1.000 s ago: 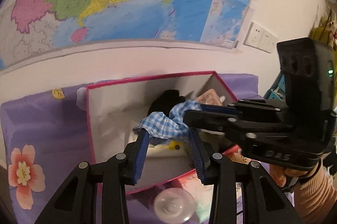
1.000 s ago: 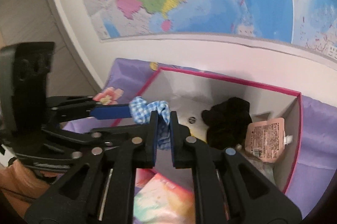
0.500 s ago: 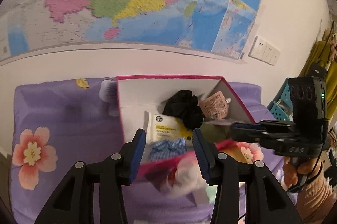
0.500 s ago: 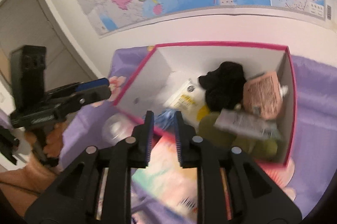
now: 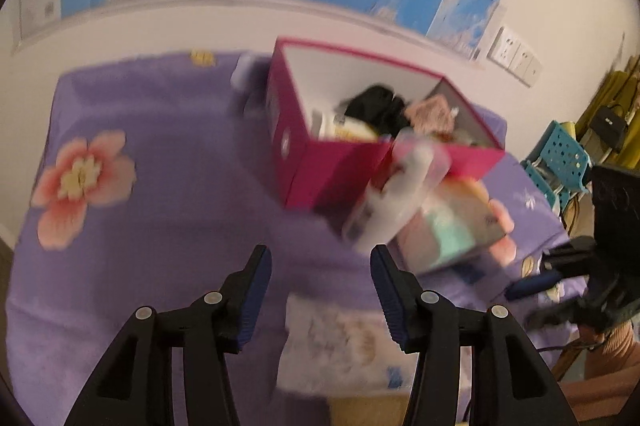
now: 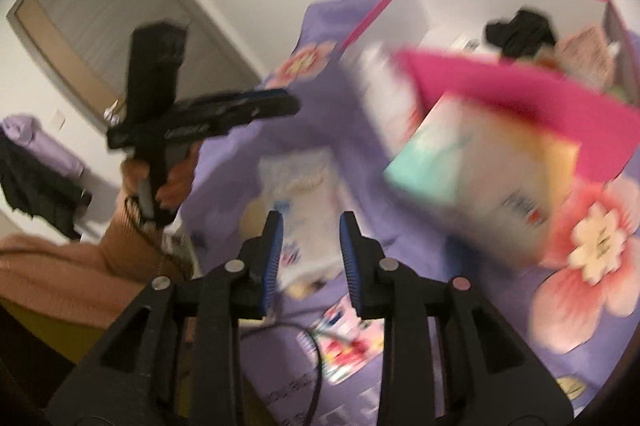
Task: Organize soft objects
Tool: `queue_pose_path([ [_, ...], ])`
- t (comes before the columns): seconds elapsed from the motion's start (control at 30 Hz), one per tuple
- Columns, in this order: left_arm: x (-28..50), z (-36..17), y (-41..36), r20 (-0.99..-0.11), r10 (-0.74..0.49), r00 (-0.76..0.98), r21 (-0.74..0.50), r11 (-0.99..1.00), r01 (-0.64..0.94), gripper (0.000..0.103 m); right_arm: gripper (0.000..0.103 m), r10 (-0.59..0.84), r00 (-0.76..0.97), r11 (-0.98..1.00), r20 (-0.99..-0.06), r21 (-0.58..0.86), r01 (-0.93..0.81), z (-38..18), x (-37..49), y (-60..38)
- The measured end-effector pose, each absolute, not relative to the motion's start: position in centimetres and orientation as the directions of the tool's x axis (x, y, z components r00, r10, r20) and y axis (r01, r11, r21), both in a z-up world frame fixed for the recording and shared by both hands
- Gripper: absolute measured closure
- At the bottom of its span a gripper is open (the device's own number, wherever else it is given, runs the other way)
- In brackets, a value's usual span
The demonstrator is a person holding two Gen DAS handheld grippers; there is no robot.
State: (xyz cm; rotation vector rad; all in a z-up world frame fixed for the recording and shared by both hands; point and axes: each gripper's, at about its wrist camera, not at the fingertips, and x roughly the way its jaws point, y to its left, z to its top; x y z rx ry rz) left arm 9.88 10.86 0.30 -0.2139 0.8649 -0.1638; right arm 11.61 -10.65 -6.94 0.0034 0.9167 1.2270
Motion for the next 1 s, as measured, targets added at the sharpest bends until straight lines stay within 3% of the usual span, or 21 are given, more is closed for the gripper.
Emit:
queue_pose_path([
  [0.33, 8.4, -2.7, 11.8, -0.768, -0.289, 0.571, -0.33, 0.943, 0.034, 0.05, 0.072, 0.777, -0.13, 0.36, -0.616, 0.605, -0.71, -11.6, 10.3, -8.9],
  [0.47, 8.5, -3.2, 12.1, -0.774, -0.316, 0.548, -0.356, 0.934, 0.036, 0.048, 0.07, 0.789, -0.113, 0.397, -0.604, 0.642, -0.656, -12.0, 11.0, -9.2],
  [0.53, 8.4, -3.5, 12.2, -0.779, -0.324, 0.537, -0.364, 0.931, 0.034, 0.047, 0.062, 0.798, -0.089, 0.417, -0.595, 0.654, -0.632, -12.2, 11.5, -9.3],
  [0.8, 8.0, -5.0, 12.3, -0.787, -0.393, 0.476, -0.424, 0.905, 0.048, 0.047, 0.062, 0.806, -0.015, 0.472, -0.591, 0.659, -0.586, -11.8, 13.5, -9.4],
  [0.87, 7.9, -5.0, 12.0, -0.784, -0.406, 0.47, -0.43, 0.901, 0.061, 0.047, 0.066, 0.8, -0.003, 0.485, -0.6, 0.65, -0.585, -11.7, 13.6, -9.2],
  [1.0, 8.0, -5.1, 11.4, -0.787, -0.411, 0.459, -0.425, 0.902, 0.079, 0.049, 0.087, 0.769, 0.047, 0.533, -0.638, 0.598, -0.599, -11.7, 13.7, -8.5],
])
